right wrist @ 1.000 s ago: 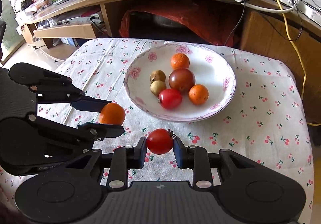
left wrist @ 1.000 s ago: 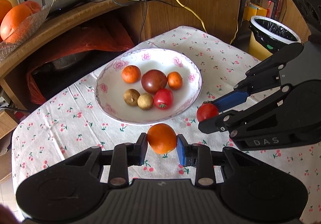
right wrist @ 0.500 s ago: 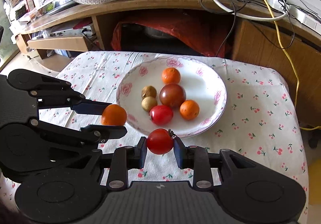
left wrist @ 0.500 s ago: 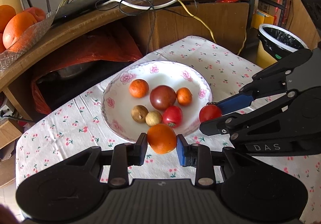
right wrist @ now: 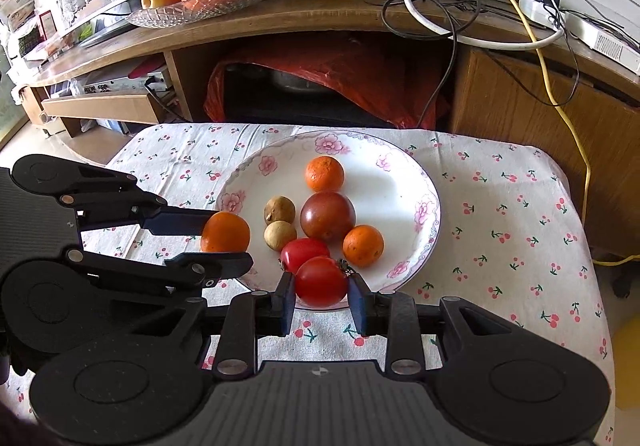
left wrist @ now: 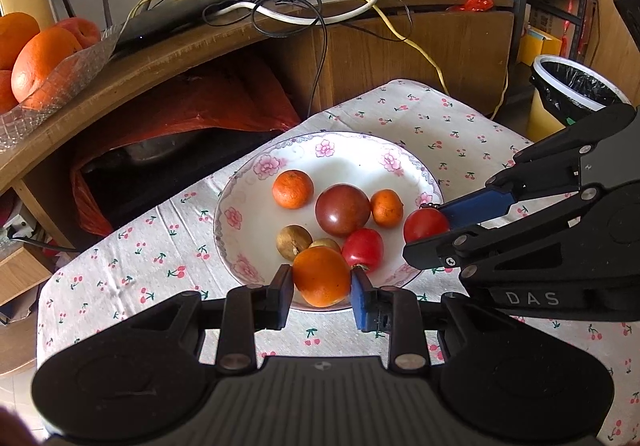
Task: Organize fruits
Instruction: 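Lower both tomatoes into the bowl and open both tools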
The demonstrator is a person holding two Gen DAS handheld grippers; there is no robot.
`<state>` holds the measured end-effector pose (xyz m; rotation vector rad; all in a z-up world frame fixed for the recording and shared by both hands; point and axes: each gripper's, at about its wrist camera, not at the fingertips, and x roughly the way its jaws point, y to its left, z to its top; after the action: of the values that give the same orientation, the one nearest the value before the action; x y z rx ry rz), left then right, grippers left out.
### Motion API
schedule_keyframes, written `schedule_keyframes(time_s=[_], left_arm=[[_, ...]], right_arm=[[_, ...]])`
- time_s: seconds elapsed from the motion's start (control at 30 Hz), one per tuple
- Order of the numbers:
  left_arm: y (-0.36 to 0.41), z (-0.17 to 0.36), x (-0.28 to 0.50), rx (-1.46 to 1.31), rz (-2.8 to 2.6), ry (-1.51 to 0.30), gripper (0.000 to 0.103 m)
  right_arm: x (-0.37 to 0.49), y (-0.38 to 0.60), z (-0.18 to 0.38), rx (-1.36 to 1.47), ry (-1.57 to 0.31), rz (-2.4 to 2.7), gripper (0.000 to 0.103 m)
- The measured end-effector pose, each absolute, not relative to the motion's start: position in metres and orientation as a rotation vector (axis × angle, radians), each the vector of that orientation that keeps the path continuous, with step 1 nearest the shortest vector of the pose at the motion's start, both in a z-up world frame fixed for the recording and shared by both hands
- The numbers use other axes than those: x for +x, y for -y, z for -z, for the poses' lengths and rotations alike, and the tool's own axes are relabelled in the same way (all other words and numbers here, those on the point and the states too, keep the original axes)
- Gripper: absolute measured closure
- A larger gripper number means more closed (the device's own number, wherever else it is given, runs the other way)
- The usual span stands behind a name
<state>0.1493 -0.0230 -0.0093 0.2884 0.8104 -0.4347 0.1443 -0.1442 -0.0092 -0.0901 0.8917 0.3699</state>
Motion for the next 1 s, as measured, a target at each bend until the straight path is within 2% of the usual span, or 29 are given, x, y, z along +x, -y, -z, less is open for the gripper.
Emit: schedule_keyframes(time_s=[1.0], left_arm=[[0.025,0.020,0.160,0.289,0.405,-0.810,0.066]], right_arm=[[0.153,0.141,0.014,-0.113,-0.874,-0.335,0.076]])
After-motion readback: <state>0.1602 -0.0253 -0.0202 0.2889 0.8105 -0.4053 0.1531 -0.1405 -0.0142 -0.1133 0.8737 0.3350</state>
